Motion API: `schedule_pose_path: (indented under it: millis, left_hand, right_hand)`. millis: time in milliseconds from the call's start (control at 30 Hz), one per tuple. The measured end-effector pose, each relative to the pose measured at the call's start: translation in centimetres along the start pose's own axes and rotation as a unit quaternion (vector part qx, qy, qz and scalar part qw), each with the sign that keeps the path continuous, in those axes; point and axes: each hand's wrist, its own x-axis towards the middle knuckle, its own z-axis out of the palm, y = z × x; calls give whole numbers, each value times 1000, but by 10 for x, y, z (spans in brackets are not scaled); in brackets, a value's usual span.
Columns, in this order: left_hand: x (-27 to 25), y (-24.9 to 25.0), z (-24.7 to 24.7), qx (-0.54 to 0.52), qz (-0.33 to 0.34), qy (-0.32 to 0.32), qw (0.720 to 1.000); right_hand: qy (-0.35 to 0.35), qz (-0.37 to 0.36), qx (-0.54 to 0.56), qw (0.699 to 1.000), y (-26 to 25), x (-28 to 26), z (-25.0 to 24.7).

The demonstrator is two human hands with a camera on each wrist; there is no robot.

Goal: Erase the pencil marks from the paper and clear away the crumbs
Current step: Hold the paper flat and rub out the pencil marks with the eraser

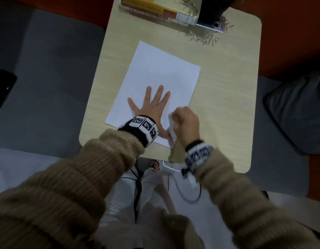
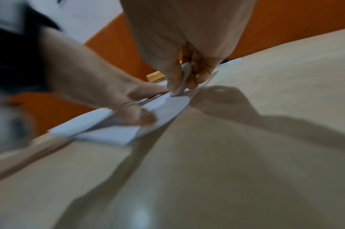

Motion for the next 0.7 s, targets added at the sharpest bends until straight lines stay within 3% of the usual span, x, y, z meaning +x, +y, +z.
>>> schedule_pose_path:
  millis: [67,167,333,400,600,700]
  left_hand:
    - [0,-3,-1,32,37,-4,999]
    - [0,-6,-15,89,94,-20,991]
    - [-1,-14,-16,-1,-31,5,1000]
    - [-2,-18,-10,-2,-24,-1,1000]
    - [1,-19,-10,-8,-24,-12,1000]
    - [1,-17,-9,-15,-27,-5,1000]
  right_hand:
    - [-39,-19,14,999,-4,-31,2]
    - [-32,-49,30,998,-4,-20,3]
    - [-31,-50,42,997,-2,-27,4]
    - [-44,-55,27,997,-3,-28,3]
    - [23,18,29,999,7,65,-1]
    - [-2,-22,4,1000,-4,17,8]
